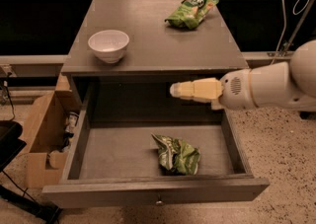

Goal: Place green jalapeno chip bag into top drawer

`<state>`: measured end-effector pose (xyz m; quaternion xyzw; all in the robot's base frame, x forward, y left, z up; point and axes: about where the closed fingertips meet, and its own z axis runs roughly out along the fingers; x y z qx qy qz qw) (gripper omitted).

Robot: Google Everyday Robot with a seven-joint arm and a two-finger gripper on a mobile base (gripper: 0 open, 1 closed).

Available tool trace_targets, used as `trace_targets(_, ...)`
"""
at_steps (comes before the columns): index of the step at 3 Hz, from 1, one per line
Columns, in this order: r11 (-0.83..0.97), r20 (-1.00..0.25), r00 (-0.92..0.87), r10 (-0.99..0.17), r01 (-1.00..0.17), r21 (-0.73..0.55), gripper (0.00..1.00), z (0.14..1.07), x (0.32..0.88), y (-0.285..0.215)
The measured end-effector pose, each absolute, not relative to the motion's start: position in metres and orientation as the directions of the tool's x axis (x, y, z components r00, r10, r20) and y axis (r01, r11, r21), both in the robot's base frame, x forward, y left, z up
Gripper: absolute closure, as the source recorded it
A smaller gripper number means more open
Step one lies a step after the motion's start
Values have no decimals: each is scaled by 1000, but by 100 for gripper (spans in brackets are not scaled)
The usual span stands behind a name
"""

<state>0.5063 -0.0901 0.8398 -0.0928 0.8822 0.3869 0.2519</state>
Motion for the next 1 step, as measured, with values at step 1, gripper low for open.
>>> trace_targets(1,602,-596,-801,-62,-506,618,0,882,510,-83)
